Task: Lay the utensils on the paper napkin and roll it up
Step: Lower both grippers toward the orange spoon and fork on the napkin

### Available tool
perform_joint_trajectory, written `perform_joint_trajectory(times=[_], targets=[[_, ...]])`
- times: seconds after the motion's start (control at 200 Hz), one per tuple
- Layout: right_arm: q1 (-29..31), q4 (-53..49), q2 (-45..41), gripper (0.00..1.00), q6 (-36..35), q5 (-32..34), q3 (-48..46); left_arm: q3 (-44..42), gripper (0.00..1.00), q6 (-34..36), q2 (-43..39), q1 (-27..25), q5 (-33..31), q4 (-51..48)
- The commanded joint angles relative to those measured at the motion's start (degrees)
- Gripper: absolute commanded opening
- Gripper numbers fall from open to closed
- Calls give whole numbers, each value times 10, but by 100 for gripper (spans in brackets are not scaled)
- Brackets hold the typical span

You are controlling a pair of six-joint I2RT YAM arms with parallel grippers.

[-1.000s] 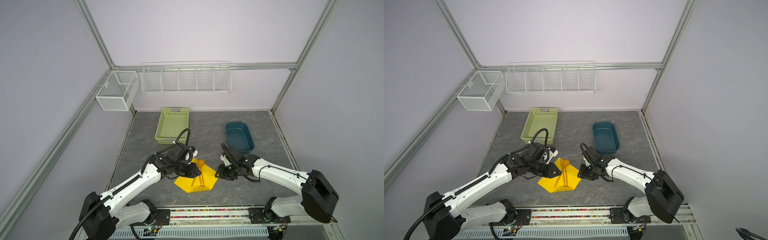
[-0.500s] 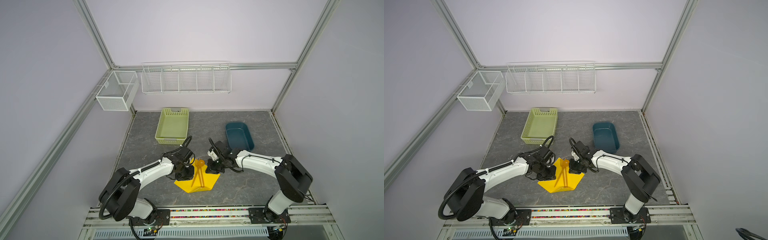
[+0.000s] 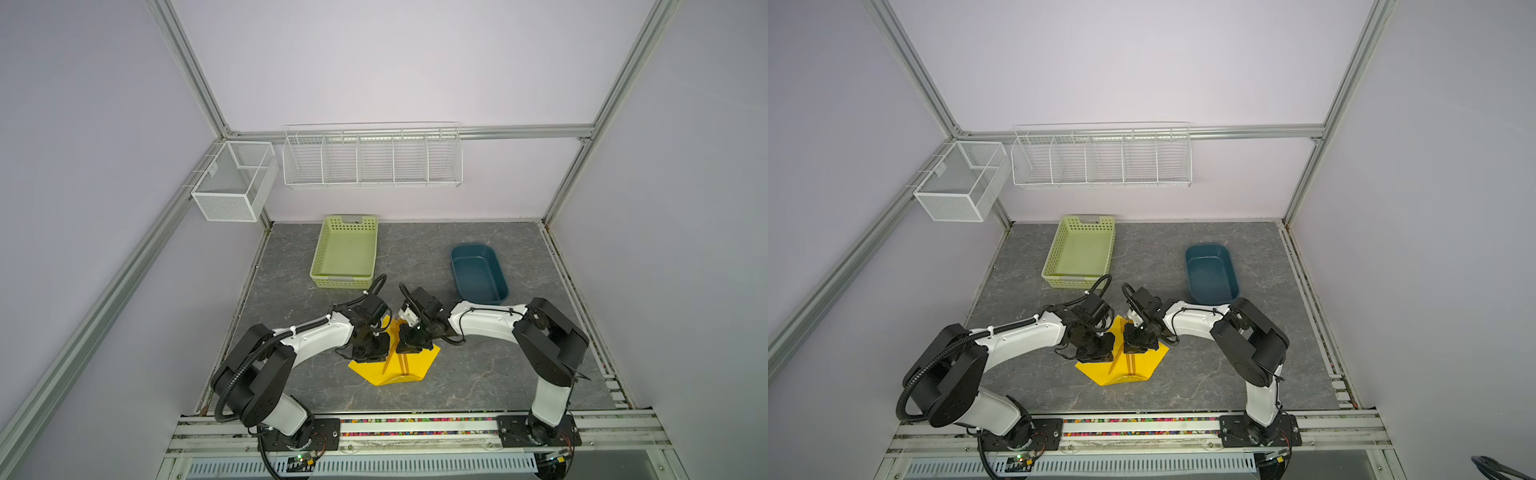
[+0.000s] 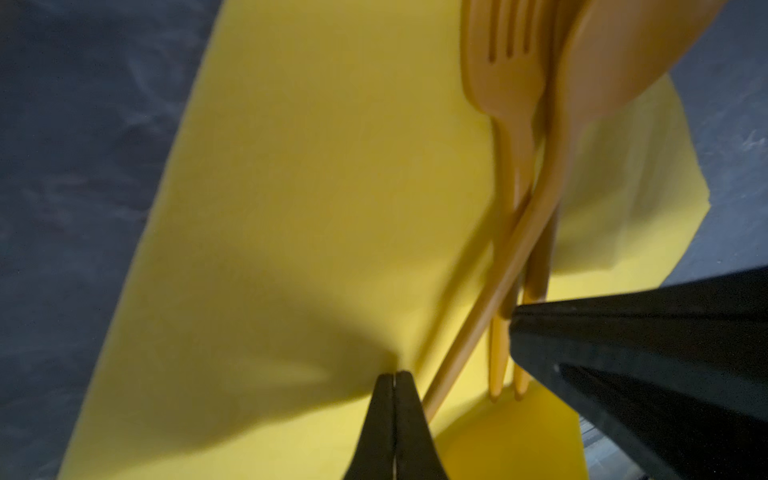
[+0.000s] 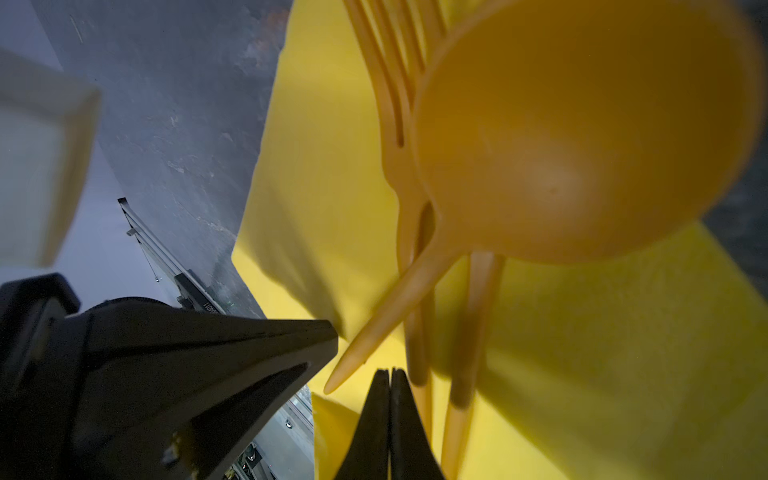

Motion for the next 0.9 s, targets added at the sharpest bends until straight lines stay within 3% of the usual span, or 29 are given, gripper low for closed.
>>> perform_joint_trajectory(times=[0.0,0.7,0.895], targets=[[3,17,14,7,13,-5,14,-11,0,5,8,5,9,12],[3,46,48,7,13,-33,43,-23,0,7,8,7,48,45],[-1,17,7,6,-1,-23,36,-25,3,8,8,12,60,54]])
